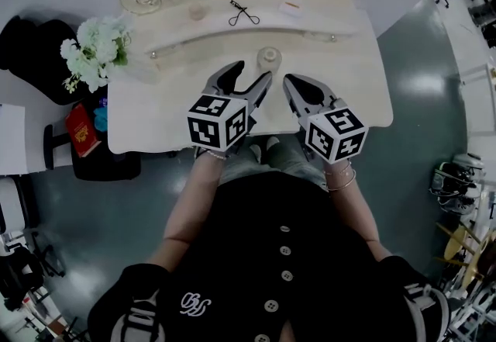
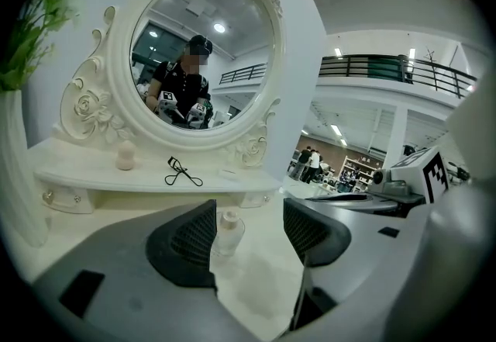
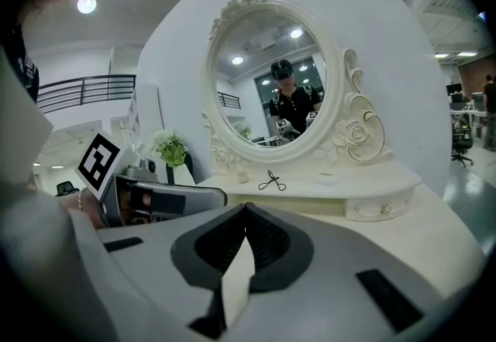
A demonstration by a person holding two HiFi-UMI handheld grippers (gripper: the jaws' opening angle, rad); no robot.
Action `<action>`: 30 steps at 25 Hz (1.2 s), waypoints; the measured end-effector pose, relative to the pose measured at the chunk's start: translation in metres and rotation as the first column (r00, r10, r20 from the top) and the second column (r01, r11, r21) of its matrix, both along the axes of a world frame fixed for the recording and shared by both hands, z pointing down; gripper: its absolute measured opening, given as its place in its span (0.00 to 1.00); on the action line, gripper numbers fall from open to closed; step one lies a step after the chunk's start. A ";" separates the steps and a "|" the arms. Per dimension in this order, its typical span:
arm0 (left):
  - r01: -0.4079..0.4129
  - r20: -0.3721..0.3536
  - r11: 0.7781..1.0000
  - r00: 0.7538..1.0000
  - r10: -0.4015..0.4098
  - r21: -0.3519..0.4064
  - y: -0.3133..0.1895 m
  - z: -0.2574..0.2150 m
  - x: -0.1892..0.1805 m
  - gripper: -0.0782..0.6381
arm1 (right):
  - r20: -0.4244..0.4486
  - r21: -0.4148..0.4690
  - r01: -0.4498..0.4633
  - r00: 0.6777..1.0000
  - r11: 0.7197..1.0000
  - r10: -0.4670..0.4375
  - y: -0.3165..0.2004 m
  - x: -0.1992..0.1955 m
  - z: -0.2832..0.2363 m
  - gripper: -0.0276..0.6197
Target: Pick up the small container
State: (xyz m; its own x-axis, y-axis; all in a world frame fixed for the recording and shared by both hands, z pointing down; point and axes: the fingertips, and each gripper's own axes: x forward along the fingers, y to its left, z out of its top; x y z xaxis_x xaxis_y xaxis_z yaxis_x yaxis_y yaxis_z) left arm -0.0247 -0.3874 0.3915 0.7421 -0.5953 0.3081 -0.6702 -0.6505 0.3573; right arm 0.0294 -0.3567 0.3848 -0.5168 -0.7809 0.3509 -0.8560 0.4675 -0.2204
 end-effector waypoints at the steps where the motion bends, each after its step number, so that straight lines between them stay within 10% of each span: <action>1: 0.004 0.003 1.000 1.000 -0.004 -0.001 -0.001 0.001 0.001 0.46 | 0.003 -0.002 0.007 1.000 1.000 -0.007 -0.001 0.001 0.000 0.05; 30: 0.059 0.137 0.996 0.989 -0.049 -0.074 -0.022 0.052 0.028 0.46 | 0.039 -0.101 0.060 0.998 0.993 -0.056 -0.029 0.045 0.032 0.05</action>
